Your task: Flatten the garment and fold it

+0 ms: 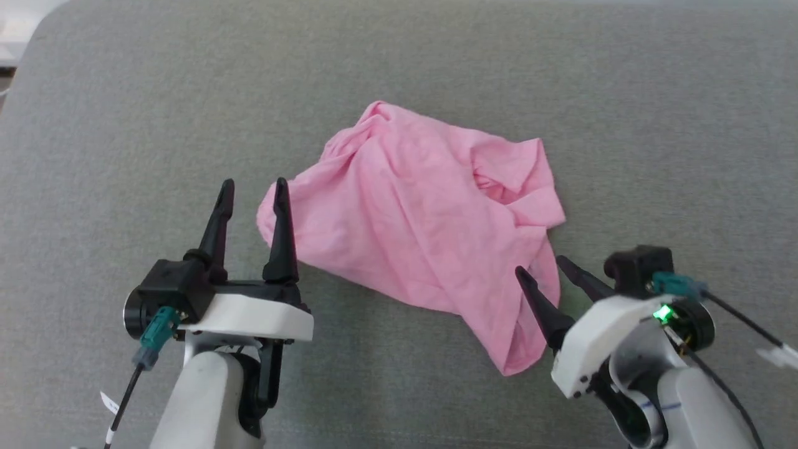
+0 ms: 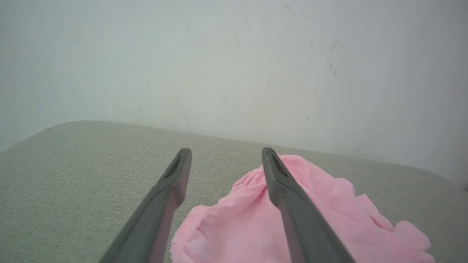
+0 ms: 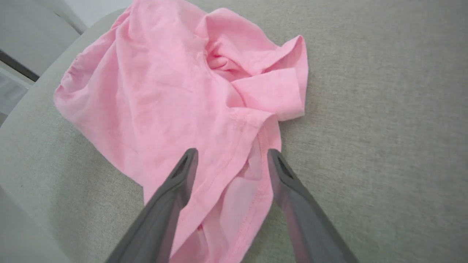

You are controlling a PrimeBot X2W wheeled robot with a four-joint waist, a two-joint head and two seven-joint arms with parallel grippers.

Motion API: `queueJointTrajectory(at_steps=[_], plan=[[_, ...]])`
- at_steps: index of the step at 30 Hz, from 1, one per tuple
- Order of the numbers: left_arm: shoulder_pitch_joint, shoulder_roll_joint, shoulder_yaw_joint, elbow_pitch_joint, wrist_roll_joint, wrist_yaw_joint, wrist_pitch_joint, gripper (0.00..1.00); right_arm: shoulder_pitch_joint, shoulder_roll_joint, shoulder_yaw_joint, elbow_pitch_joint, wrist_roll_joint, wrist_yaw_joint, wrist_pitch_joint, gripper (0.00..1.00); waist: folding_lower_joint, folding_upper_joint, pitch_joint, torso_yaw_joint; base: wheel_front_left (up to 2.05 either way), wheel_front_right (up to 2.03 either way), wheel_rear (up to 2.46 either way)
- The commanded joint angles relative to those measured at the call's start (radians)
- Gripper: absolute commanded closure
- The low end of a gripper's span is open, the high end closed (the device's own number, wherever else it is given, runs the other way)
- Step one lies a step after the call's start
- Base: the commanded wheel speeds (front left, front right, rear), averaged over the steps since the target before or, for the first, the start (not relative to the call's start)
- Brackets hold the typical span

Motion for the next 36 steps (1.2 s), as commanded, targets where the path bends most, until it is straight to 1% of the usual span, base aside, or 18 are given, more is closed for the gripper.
queueJointTrajectory(at_steps=[1,5,10,11,12,14,20,24,27,30,35,36], plan=[[0.013,-0.010,0.010,-0.011,0.013,-0.009,-0.005,0.00,-0.031,0.001,0.000,0.021,0.009,-0.001,0.016,0.00,0.0001,0.0000,0.022,0.024,0.00,0.00,0.00],[0.020,-0.027,0.032,-0.020,0.034,-0.032,-0.005,0.00,-0.098,0.001,-0.017,0.107,0.028,-0.001,0.054,0.00,0.0001,0.0000,0.033,0.042,0.00,0.00,0.00],[0.021,-0.039,0.052,-0.013,0.049,-0.051,-0.005,0.00,-0.166,0.001,-0.002,0.195,0.025,-0.001,0.066,0.00,0.0001,0.0000,0.036,0.054,0.00,0.00,0.00],[0.021,-0.041,0.055,-0.011,0.051,-0.053,-0.005,0.00,-0.177,0.001,0.000,0.206,0.023,-0.001,0.063,0.13,0.0001,0.0000,0.035,0.055,0.00,0.00,0.00],[0.022,-0.042,0.058,-0.009,0.052,-0.056,-0.005,0.00,-0.186,0.001,0.003,0.213,0.023,-0.001,0.056,0.53,0.0001,0.0000,0.034,0.056,0.00,0.00,0.00],[0.024,-0.045,0.064,-0.005,0.054,-0.061,-0.005,0.00,-0.202,0.001,0.000,0.222,0.022,-0.001,0.037,1.00,0.0001,0.0000,0.031,0.056,0.00,0.00,0.00],[0.025,-0.048,0.070,0.007,0.056,-0.071,-0.005,0.00,-0.252,0.001,-0.057,0.228,0.013,-0.001,-0.007,1.00,0.0001,0.0000,0.026,0.060,0.00,0.00,0.00],[0.013,-0.049,0.064,0.015,0.055,-0.078,-0.005,0.00,-0.326,0.001,-0.122,0.224,-0.002,-0.001,0.012,1.00,0.0001,0.0000,0.036,0.074,0.00,0.00,0.00],[0.002,-0.049,0.052,0.023,0.047,-0.081,-0.005,0.00,-0.406,0.001,-0.186,0.249,-0.019,-0.001,0.038,1.00,0.0001,0.0000,0.054,0.089,0.00,0.00,0.00],[-0.014,-0.049,0.034,0.028,0.039,-0.081,-0.005,0.00,-0.502,-0.013,-0.231,0.315,-0.049,-0.001,0.058,1.00,0.0001,0.0000,0.078,0.108,0.00,0.00,0.00],[-0.049,-0.049,-0.005,0.035,0.023,-0.077,-0.005,0.00,-0.655,-0.043,-0.293,0.478,-0.121,-0.001,0.052,1.00,0.0001,0.0000,0.123,0.149,0.00,0.00,0.00],[-0.055,-0.049,-0.011,0.036,0.019,-0.076,-0.005,0.00,-0.680,-0.045,-0.308,0.509,-0.133,-0.001,0.038,0.91,0.0001,0.0000,0.129,0.154,0.00,0.00,0.00]])
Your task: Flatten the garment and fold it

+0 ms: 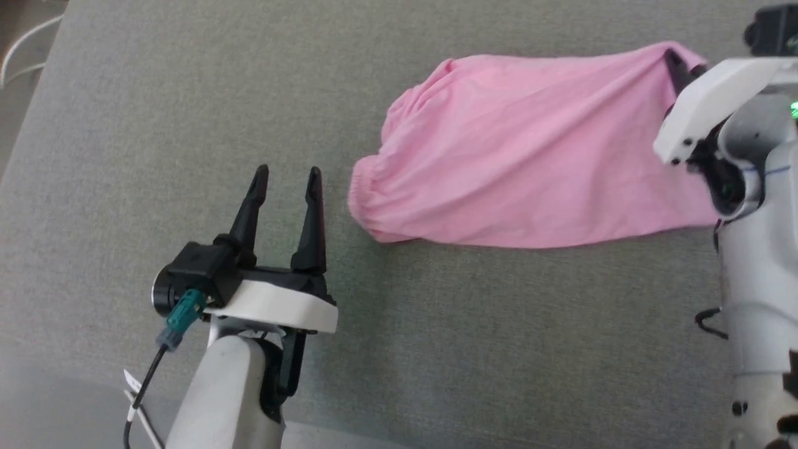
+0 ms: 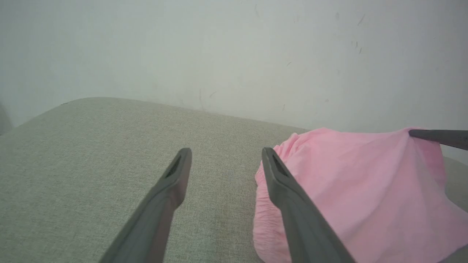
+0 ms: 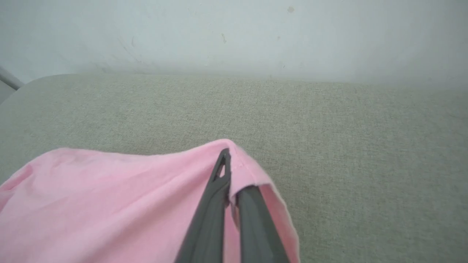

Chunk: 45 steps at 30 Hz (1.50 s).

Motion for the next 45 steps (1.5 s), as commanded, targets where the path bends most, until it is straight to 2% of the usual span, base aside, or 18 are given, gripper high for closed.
queueJointTrajectory(at_steps=[1,2,7,11,16,21,26,30,35,41,45], plan=[[-0.019,-0.002,-0.010,0.006,-0.009,-0.002,-0.005,0.00,-0.040,-0.004,-0.016,0.044,-0.022,-0.001,-0.027,0.57,-0.0001,0.0000,0.036,0.033,0.00,0.00,0.00],[-0.021,-0.002,-0.017,0.009,-0.010,-0.002,-0.005,0.00,-0.059,-0.004,-0.028,0.074,-0.033,-0.001,-0.043,0.00,-0.0001,0.0000,0.038,0.034,0.00,0.00,0.00],[-0.029,-0.002,-0.044,0.037,0.008,-0.029,-0.005,0.00,-0.099,-0.007,-0.043,0.160,-0.055,-0.001,-0.129,0.00,-0.0001,0.0000,0.026,0.028,0.00,0.00,0.00],[-0.013,0.000,-0.047,0.071,0.027,-0.061,-0.005,0.00,-0.049,-0.021,-0.015,0.147,-0.040,-0.001,-0.213,0.00,-0.0001,0.0000,-0.018,0.001,0.00,0.00,0.00],[0.024,0.018,-0.061,0.118,0.032,-0.092,-0.005,0.00,0.104,-0.031,0.028,0.027,-0.002,-0.001,-0.318,0.00,-0.0001,0.0000,-0.081,-0.046,0.00,0.00,0.00],[0.044,0.023,-0.069,0.166,0.020,-0.103,-0.005,0.00,0.314,-0.013,0.015,-0.145,0.016,-0.001,-0.387,0.00,-0.0001,0.0000,-0.128,-0.084,0.00,0.00,0.00],[0.037,0.024,-0.052,0.238,-0.002,-0.091,0.005,0.00,0.498,0.030,0.002,-0.306,0.049,-0.001,-0.415,0.00,-0.0001,0.0000,-0.145,-0.119,0.00,0.00,0.00],[0.017,0.020,-0.018,0.309,-0.031,-0.043,0.049,0.00,0.587,0.042,0.007,-0.384,0.083,-0.001,-0.392,0.00,-0.0001,0.0000,-0.144,-0.144,0.00,0.00,0.00],[-0.022,0.015,0.002,0.365,-0.065,-0.024,0.078,0.00,0.620,0.043,0.030,-0.439,0.131,-0.001,-0.377,0.00,-0.0001,0.0000,-0.137,-0.169,0.00,0.00,0.00],[-0.064,0.014,0.007,0.417,-0.084,-0.017,0.107,0.00,0.623,0.044,0.052,-0.461,0.128,-0.001,-0.365,0.00,-0.0001,0.0000,-0.123,-0.186,0.00,0.00,0.00],[-0.092,0.012,0.011,0.472,-0.097,0.013,0.170,0.00,0.624,0.044,0.071,-0.465,0.134,-0.001,-0.359,0.00,-0.0001,0.0000,-0.114,-0.194,0.00,0.00,0.00]])
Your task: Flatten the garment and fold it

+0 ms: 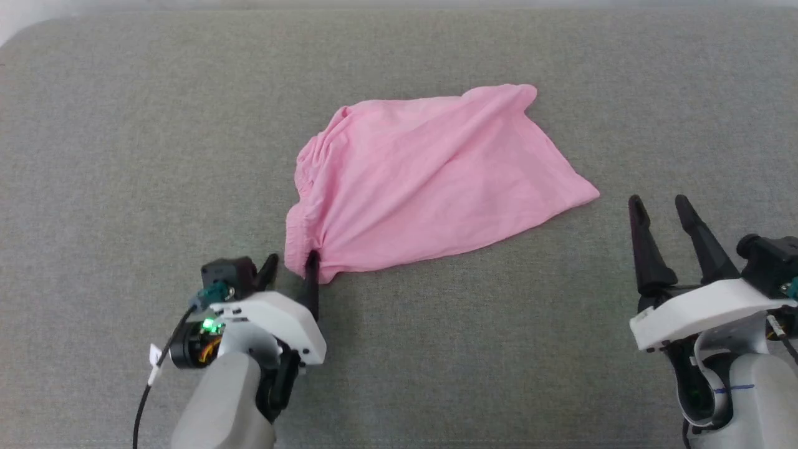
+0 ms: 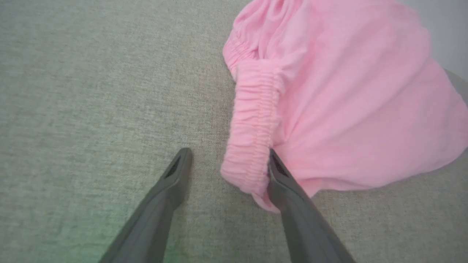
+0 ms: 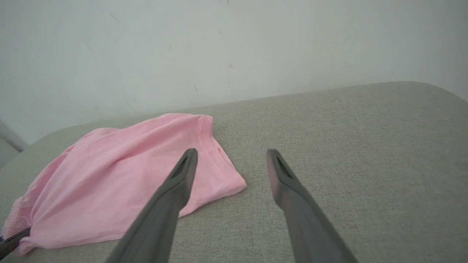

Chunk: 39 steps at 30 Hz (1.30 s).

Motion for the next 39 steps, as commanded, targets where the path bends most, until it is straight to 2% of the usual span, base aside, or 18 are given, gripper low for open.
queueJointTrajectory(at_steps=[1,4,5,6,13,19,25,30,31,32,33,39], plan=[[-0.016,-0.002,0.001,0.022,-0.005,0.013,0.026,0.00,0.010,0.003,0.008,-0.005,0.002,-0.001,0.004,0.00,0.0000,0.0000,0.006,-0.004,0.00,0.00,0.00],[-0.028,-0.003,-0.019,0.064,-0.009,0.013,0.108,0.00,0.010,0.003,0.023,-0.004,-0.001,-0.001,0.012,0.00,0.0000,0.0000,0.010,-0.008,0.00,0.00,0.00],[-0.029,-0.004,-0.028,0.072,-0.009,0.009,0.132,0.23,0.011,0.003,0.025,-0.004,-0.010,-0.001,0.017,0.00,0.0000,0.0000,0.011,-0.009,0.00,0.00,0.00],[-0.029,-0.004,-0.033,0.075,-0.013,0.006,0.149,1.00,0.011,0.003,0.025,-0.004,-0.023,-0.001,0.022,0.00,0.0000,0.0000,0.012,-0.009,0.00,0.00,0.00],[-0.019,-0.006,-0.051,0.037,-0.028,-0.006,0.167,1.00,-0.041,0.003,-0.006,0.023,-0.136,-0.001,0.052,0.00,0.0000,0.0000,0.019,0.002,0.00,0.00,0.00],[-0.017,-0.007,-0.061,-0.018,-0.028,0.000,0.153,1.00,-0.178,0.003,0.014,0.185,-0.187,-0.001,0.077,0.00,0.0000,0.0000,0.040,0.015,0.00,0.00,0.00],[-0.029,-0.007,-0.076,-0.058,-0.026,0.003,0.146,1.00,-0.325,0.003,0.001,0.402,-0.227,-0.001,0.217,0.00,0.0000,0.0000,0.064,0.039,0.00,0.00,0.00],[-0.029,-0.008,-0.088,-0.085,-0.030,-0.001,0.135,1.00,-0.386,0.003,0.005,0.482,-0.290,-0.001,0.406,0.00,0.0000,0.0000,0.071,0.051,0.00,0.00,0.00],[-0.030,-0.008,-0.091,-0.089,-0.032,-0.002,0.135,1.00,-0.392,0.003,0.008,0.482,-0.296,-0.001,0.429,0.53,0.0000,0.0000,0.072,0.053,0.00,0.00,0.00],[-0.029,-0.008,-0.094,-0.093,-0.032,-0.004,0.134,1.00,-0.395,0.003,0.013,0.480,-0.303,-0.001,0.450,0.88,0.0000,0.0000,0.072,0.054,0.00,0.00,0.00],[-0.029,-0.007,-0.096,-0.096,-0.031,-0.003,0.132,1.00,-0.395,0.003,0.016,0.476,-0.306,-0.001,0.468,1.00,0.0000,0.0000,0.071,0.055,0.00,0.00,0.00],[-0.019,0.005,-0.101,-0.108,-0.030,-0.003,0.125,1.00,-0.382,0.003,0.025,0.425,-0.285,-0.001,0.493,1.00,0.0000,0.0000,0.053,0.041,0.00,0.00,0.00]])
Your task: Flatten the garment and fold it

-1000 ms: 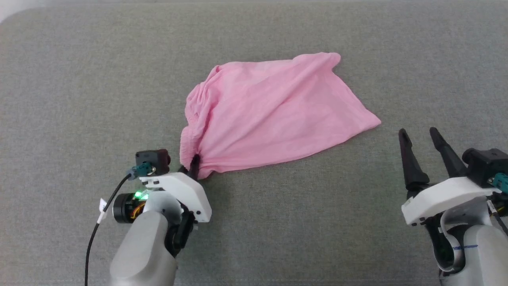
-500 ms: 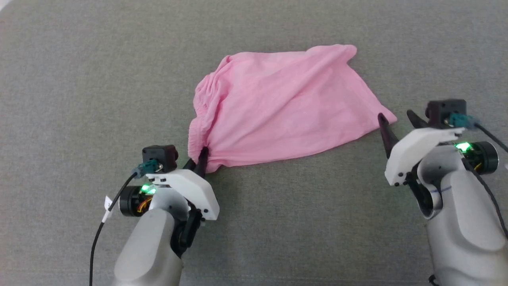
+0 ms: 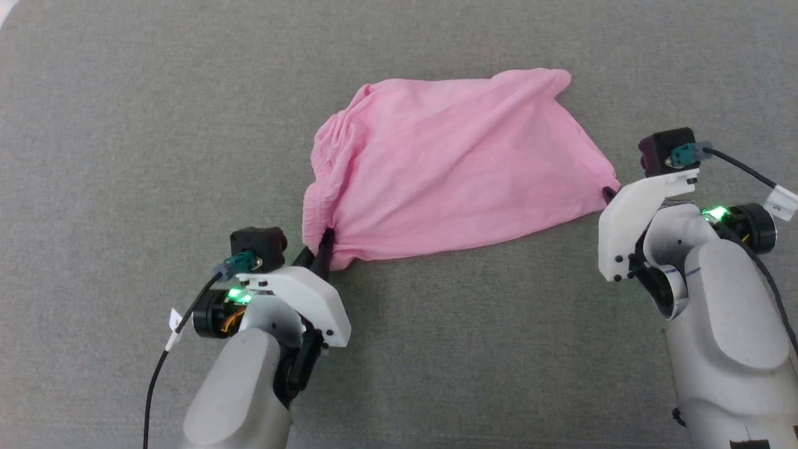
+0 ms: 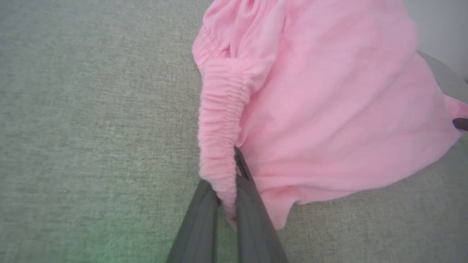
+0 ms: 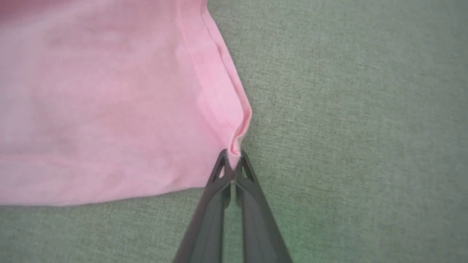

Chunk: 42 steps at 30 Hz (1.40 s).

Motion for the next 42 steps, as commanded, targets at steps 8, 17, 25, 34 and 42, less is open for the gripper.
queueJointTrajectory(at_steps=[8,17,25,34,42], plan=[[0.045,0.006,0.005,-0.056,-0.039,-0.033,-0.058,1.00,0.116,-0.001,-0.004,-0.132,0.157,-0.001,-0.167,1.00,-0.0002,0.0000,-0.083,-0.020,0.00,0.00,0.00],[-0.005,0.080,0.055,-0.375,-0.278,-0.119,0.166,1.00,0.141,-0.008,0.048,-0.472,0.188,-0.001,-0.043,1.00,-0.0002,0.0000,-0.122,-0.071,0.00,0.00,0.00],[-0.317,0.119,0.133,-0.471,-0.395,-0.015,0.423,1.00,-0.158,-0.108,0.057,-0.528,0.146,-0.001,0.139,1.00,-0.0002,0.0000,-0.001,-0.087,0.00,0.00,0.00],[-0.718,0.133,0.178,-0.325,-0.332,0.073,0.406,1.00,-0.583,-0.161,0.080,-0.334,0.054,-0.001,0.111,1.00,-0.0002,0.0000,0.199,-0.119,0.00,0.00,0.00],[-0.979,0.123,0.236,-0.229,-0.297,0.096,0.243,1.00,-0.834,-0.133,0.022,-0.210,-0.039,-0.001,-0.043,1.00,-0.0002,0.0000,0.280,-0.140,0.00,0.00,0.00]])
